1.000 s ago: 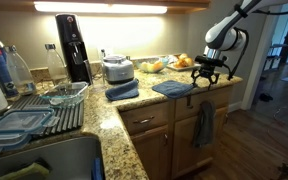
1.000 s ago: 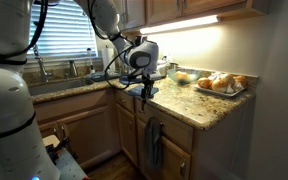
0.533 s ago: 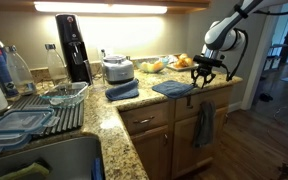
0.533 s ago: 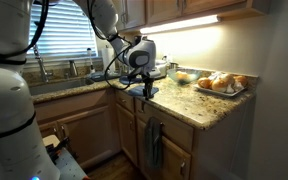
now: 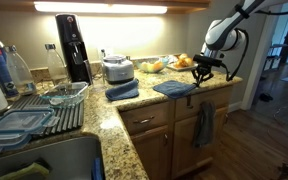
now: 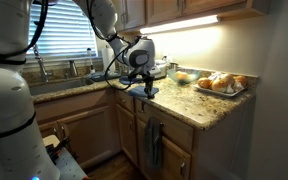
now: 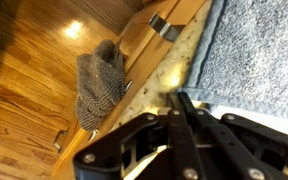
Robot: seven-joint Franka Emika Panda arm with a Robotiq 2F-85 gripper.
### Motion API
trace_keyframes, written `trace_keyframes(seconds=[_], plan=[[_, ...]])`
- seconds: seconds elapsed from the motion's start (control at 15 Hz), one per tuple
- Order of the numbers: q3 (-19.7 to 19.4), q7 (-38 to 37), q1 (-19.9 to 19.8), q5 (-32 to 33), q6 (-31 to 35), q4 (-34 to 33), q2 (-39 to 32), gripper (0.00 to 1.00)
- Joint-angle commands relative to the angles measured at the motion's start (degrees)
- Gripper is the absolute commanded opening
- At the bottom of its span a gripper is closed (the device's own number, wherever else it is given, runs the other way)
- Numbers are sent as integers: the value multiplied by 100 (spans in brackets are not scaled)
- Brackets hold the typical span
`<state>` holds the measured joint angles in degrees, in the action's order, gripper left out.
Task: Hang the the towel on the hook
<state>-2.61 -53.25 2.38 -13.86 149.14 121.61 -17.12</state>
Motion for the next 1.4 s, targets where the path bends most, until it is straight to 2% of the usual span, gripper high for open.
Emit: trace_keyframes(seconds=[0.0,0.13,0.73,1.2,1.33], plan=[[-90,-93,98,186,266,134,73,7],[-56,-2,87,207,288,141,111,9],[85,589,179,306,419,219,719,7],[-221,295,233,1363,226,-93,378,7],[-247,368,193,1402,92,-146,326,7]])
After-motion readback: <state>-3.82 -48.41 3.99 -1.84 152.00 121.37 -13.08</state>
